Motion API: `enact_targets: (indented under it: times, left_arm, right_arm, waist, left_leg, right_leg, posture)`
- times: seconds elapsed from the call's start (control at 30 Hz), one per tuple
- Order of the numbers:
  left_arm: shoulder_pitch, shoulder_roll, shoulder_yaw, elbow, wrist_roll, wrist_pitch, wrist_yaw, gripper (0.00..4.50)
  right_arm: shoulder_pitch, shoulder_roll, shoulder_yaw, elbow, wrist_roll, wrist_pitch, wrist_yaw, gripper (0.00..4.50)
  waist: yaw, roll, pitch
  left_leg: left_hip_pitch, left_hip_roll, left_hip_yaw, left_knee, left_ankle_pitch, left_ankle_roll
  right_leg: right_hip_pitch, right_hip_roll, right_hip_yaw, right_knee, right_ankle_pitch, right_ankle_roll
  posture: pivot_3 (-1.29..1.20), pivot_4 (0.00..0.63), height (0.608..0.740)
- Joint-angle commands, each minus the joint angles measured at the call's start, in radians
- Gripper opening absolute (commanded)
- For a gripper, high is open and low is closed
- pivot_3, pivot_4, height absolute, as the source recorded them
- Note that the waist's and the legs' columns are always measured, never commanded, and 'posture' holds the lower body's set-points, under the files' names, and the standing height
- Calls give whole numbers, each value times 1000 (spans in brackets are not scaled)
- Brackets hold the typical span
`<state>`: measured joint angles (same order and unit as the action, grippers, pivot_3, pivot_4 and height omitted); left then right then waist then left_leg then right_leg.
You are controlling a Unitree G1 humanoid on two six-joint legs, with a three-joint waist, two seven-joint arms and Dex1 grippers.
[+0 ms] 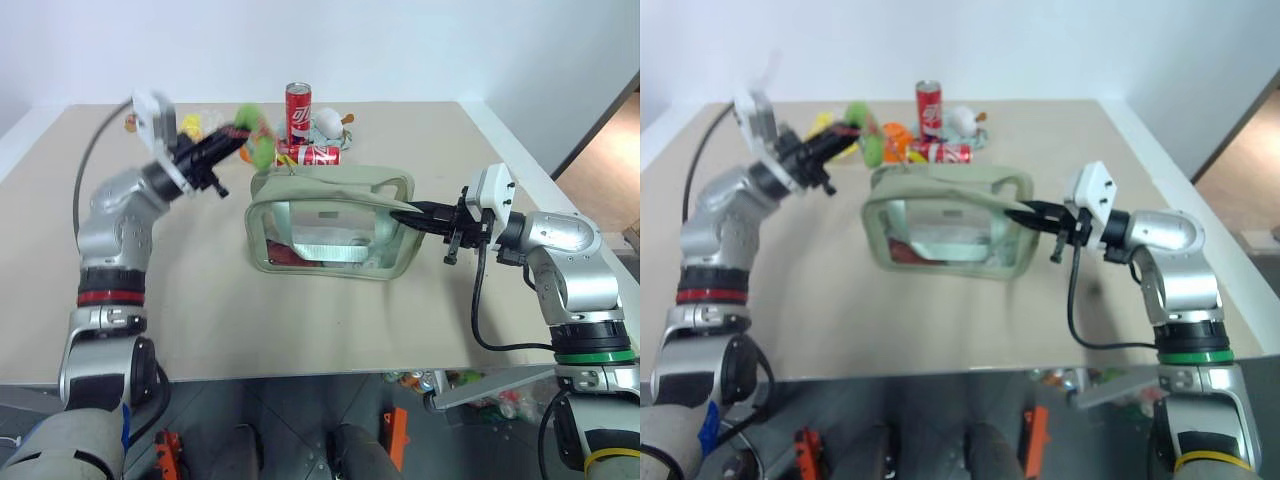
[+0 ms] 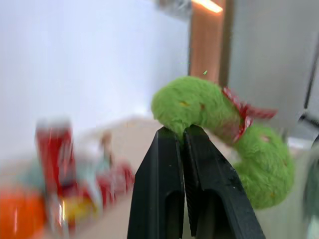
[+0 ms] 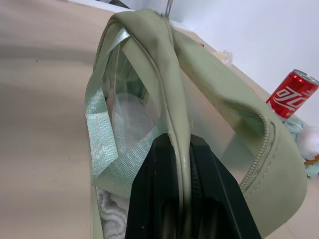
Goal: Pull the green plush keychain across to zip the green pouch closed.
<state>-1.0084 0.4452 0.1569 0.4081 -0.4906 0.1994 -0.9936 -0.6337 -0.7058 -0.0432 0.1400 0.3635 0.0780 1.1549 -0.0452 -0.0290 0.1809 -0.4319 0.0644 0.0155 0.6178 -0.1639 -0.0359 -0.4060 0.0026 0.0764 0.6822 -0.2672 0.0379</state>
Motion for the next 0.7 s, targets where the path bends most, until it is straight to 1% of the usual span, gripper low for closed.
enact_targets:
  times: [0.03,0.1,0.17,0.3,0.4,0.5,0.57,0.63,0.7]
  left_arm:
    - [-60,-48,-78,-44,36,2,-11,11]
    - [-86,-86,-119,-32,50,17,-18,11]
    - [-100,-110,-166,-4,96,5,-20,11]
    - [-109,-114,-247,48,175,16,-58,11]
    - [-108,-103,-261,48,187,59,-79,11]
    - [-107,-98,-244,33,154,142,-96,11]
    - [-105,-88,-238,11,148,165,-103,683]
    - [-101,-69,-229,-21,146,177,-102,1228]
    - [-100,-48,-216,-43,143,191,-99,1952]
  right_arm:
    - [-7,-15,-19,-6,-2,-9,3,0]
    - [-9,-12,-16,-3,-4,-11,1,0]
    - [-9,-10,-15,-3,-6,-13,-1,0]
    - [-2,-9,-19,-15,-7,-13,-10,0]
    - [11,-11,-24,-26,-7,-12,-16,0]
    - [18,-12,-25,-32,-7,-12,-21,0]
    - [19,-12,-24,-33,-7,-14,-22,0]
    - [16,-10,-21,-31,-8,-15,-23,0]
    - [11,-7,-17,-26,-9,-17,-22,0]
  waist:
    - [0,0,0]
    - [0,0,0]
    - [0,0,0]
    - [-4,1,0]
    - [-3,1,0]
    - [-4,1,0]
    - [-4,1,0]
    - [-4,1,0]
    - [-4,1,0]
  left_leg:
    - [0,-1,0,0,0,0]
    - [0,-1,0,0,0,0]
    - [0,-1,0,0,0,0]
    - [0,-1,0,0,0,0]
    - [0,-1,-1,-1,0,0]
    - [0,-1,0,0,0,1]
    - [0,-1,0,0,0,1]
    - [0,-1,0,0,0,1]
    - [0,-1,-1,0,0,0]
  right_leg:
    - [0,0,0,0,-1,2]
    - [0,-1,0,0,-1,3]
    - [0,-1,0,0,-1,3]
    - [-1,1,1,0,-1,2]
    - [-1,1,1,0,-1,2]
    - [-1,0,1,0,-1,2]
    - [-1,0,1,0,-2,3]
    - [-1,0,1,0,-1,2]
    - [-1,1,1,0,-1,2]
  posture:
    - [0,150,740]
    - [0,150,740]
    - [0,150,740]
    - [0,150,740]
    - [0,150,740]
    - [0,150,740]
    - [0,150,740]
    - [0,150,740]
    - [0,150,740]
